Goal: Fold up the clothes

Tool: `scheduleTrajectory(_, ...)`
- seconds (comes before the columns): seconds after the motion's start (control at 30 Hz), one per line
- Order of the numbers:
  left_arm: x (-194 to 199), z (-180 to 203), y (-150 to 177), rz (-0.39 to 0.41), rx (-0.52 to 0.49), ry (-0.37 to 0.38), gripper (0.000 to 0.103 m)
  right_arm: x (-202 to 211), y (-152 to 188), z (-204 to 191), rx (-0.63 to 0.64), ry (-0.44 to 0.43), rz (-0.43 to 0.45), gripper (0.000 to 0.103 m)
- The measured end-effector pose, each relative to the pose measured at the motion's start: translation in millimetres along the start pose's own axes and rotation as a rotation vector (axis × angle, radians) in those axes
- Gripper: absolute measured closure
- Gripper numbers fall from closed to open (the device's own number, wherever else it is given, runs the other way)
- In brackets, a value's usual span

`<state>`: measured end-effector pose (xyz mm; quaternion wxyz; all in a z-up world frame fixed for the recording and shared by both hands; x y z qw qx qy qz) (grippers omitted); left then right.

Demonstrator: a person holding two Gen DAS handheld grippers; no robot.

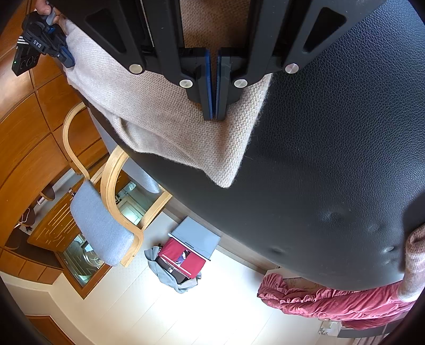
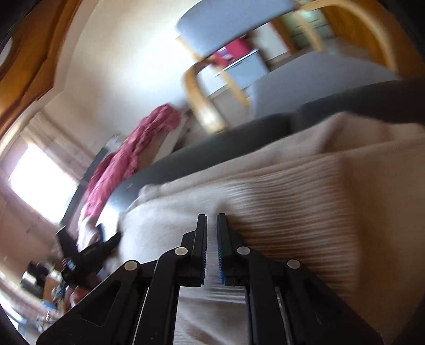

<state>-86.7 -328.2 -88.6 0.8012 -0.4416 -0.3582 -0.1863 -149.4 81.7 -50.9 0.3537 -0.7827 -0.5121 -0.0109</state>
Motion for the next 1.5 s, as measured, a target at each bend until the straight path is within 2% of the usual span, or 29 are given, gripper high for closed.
scheduleTrajectory(0.07,0,0,0,-0.001,0.003,0.003,0.1,11,-2,9,-0.023,0.042,0.046,0.097)
scheduleTrajectory(0.17,0,-1,1,-0.005,0.011,0.011,0.1,22,-5,20,-0.059,0.05,0.084,0.099)
scheduleTrajectory(0.23,2,0,0,-0.005,0.009,0.002,0.1,20,-6,19,-0.041,0.059,0.075,0.097)
scheduleTrajectory(0.3,8,7,-2,0.003,-0.016,-0.041,0.097,19,-6,16,-0.023,0.057,0.066,0.095)
scheduleTrajectory(0.37,21,29,-3,0.048,-0.074,-0.084,0.088,11,-3,12,-0.026,0.051,0.067,0.095)
scheduleTrajectory(0.43,27,56,-1,0.051,-0.124,-0.033,0.085,9,-2,13,-0.032,0.038,0.068,0.095)
scheduleTrajectory(0.5,24,89,4,0.024,-0.223,0.015,0.084,8,-2,14,-0.038,0.028,0.068,0.095)
scheduleTrajectory(0.6,7,124,18,0.019,-0.415,-0.04,0.084,9,-1,15,-0.043,0.016,0.07,0.095)
scheduleTrajectory(0.63,0,126,22,0.023,-0.465,-0.077,0.084,10,-1,15,-0.044,0.014,0.07,0.095)
scheduleTrajectory(0.67,-4,125,24,0.022,-0.483,-0.085,0.082,10,-1,15,-0.045,0.012,0.071,0.095)
scheduleTrajectory(0.7,-5,120,21,0.017,-0.458,-0.062,0.081,10,-1,15,-0.045,0.012,0.07,0.095)
scheduleTrajectory(0.77,-6,99,10,0.009,-0.376,-0.076,0.081,9,-1,15,-0.042,0.018,0.066,0.096)
scheduleTrajectory(0.8,-7,89,7,0.0,-0.337,-0.057,0.083,10,-1,16,-0.045,0.021,0.066,0.097)
scheduleTrajectory(0.93,-8,46,-4,-0.048,-0.148,0.105,0.089,18,-1,19,-0.06,0.033,0.097,0.099)
scheduleTrajectory(0.97,-8,42,-5,-0.052,-0.127,0.121,0.089,21,-1,18,-0.061,0.036,0.107,0.099)
scheduleTrajectory(1.13,-7,38,-4,-0.044,-0.114,0.116,0.089,32,-2,18,-0.062,0.048,0.154,0.091)
scheduleTrajectory(1.17,-6,38,-4,-0.042,-0.112,0.115,0.088,29,-3,12,-0.036,0.026,0.145,0.086)
scheduleTrajectory(1.2,-7,38,-4,-0.042,-0.113,0.112,0.088,24,-3,6,-0.011,0.002,0.126,0.075)
scheduleTrajectory(1.23,-8,38,-5,-0.043,-0.115,0.113,0.088,19,-2,6,-0.005,0.012,0.107,0.069)
scheduleTrajectory(1.33,-15,39,-10,-0.048,-0.114,0.122,0.088,6,-1,4,0.01,0.043,0.052,0.07)
scheduleTrajectory(1.37,-18,40,-13,-0.049,-0.115,0.124,0.088,5,-2,6,0.003,0.048,0.055,0.072)
scheduleTrajectory(1.43,-23,41,-17,-0.05,-0.118,0.127,0.088,4,-4,10,-0.01,0.058,0.061,0.081)
scheduleTrajectory(1.5,-28,43,-23,-0.051,-0.118,0.129,0.088,-1,-9,12,-0.006,0.065,0.056,0.081)
Point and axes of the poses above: each gripper's, at about its wrist camera, not at the fingertips, and x roughly against the way its jaws point, z to its right, y to its underside, the point moved 3 cm from there along -x, roughly the way its jaws point, and after that the axes turned 14 degrees about -y, right-handed, at the moved point
